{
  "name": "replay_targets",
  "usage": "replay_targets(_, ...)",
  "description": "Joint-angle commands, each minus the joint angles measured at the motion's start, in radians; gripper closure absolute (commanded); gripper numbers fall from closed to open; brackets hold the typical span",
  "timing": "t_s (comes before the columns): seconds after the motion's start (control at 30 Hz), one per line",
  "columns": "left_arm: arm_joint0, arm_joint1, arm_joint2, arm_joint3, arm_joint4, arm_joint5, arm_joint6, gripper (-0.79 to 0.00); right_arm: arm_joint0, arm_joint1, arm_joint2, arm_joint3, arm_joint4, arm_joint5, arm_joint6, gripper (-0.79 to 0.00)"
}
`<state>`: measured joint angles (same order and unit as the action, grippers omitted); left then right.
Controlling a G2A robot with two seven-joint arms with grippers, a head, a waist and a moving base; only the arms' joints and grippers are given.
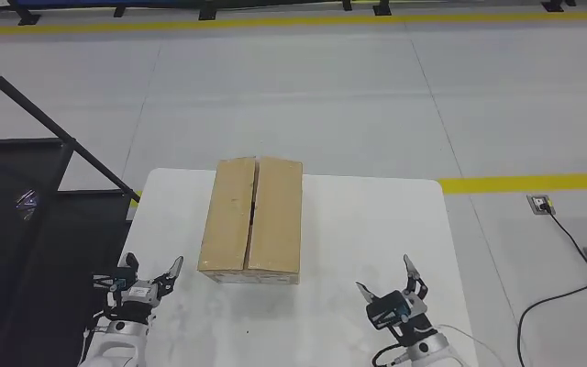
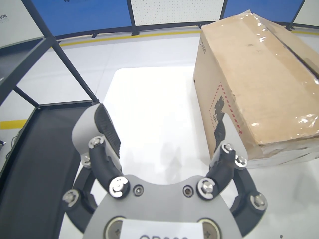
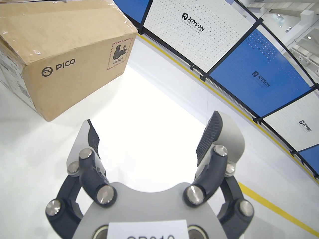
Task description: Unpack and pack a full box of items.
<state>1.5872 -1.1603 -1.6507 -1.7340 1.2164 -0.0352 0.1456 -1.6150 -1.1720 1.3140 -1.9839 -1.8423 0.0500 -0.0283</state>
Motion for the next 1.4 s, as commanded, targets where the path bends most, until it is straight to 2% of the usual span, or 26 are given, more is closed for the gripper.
replay_targets(0.0, -0.014, -0.001, 0.004, 0.007, -0.007, -0.003, -0.019, -0.785, 0.007, -0.002, -0.007, 0.007, 0.058, -0.02, -0.069, -0.785)
replay_targets(0.03, -0.031, -0.002, 0.009, 0.016, -0.003, 0.006, -0.029, -0.785, 0.013, -0.003, -0.01, 0.022, 0.078, -0.04, -0.099, -0.785)
replay_targets(0.17, -0.114, -0.006, 0.059, 0.073, 0.041, 0.031, -0.082, -0.785, 0.055, -0.005, -0.057, 0.029, -0.02, -0.063, -0.133, -0.785)
replay_targets(0.33, -0.203, -0.014, 0.129, 0.159, 0.103, 0.046, -0.111, -0.785, 0.076, -0.01, -0.09, 0.034, -0.076, -0.044, -0.156, -0.785)
replay_targets(0.47, -0.243, -0.021, 0.174, 0.201, 0.129, 0.044, -0.109, -0.785, 0.072, -0.011, -0.082, 0.044, -0.071, -0.032, -0.169, -0.785)
replay_targets(0.67, -0.246, -0.026, 0.211, 0.197, 0.158, 0.02, -0.098, -0.785, 0.067, -0.01, -0.077, 0.056, -0.118, -0.037, -0.186, -0.785)
replay_targets(0.77, -0.241, -0.028, 0.226, 0.19, 0.171, 0.014, -0.095, -0.785, 0.077, -0.015, -0.098, 0.057, -0.168, -0.004, -0.135, -0.785)
replay_targets(1.03, -0.236, -0.037, 0.266, 0.175, 0.174, 0.024, -0.09, -0.785, 0.08, -0.015, -0.102, 0.058, -0.165, -0.02, -0.148, -0.785)
replay_targets(1.2, -0.242, -0.044, 0.297, 0.17, 0.185, 0.024, -0.09, -0.785, 0.153, -0.025, -0.178, 0.086, -0.26, -0.037, -0.146, -0.785)
replay_targets(1.37, -0.238, -0.05, 0.313, 0.167, 0.191, 0.056, -0.091, -0.785, 0.278, -0.053, -0.292, 0.151, -0.355, -0.004, -0.055, -0.785)
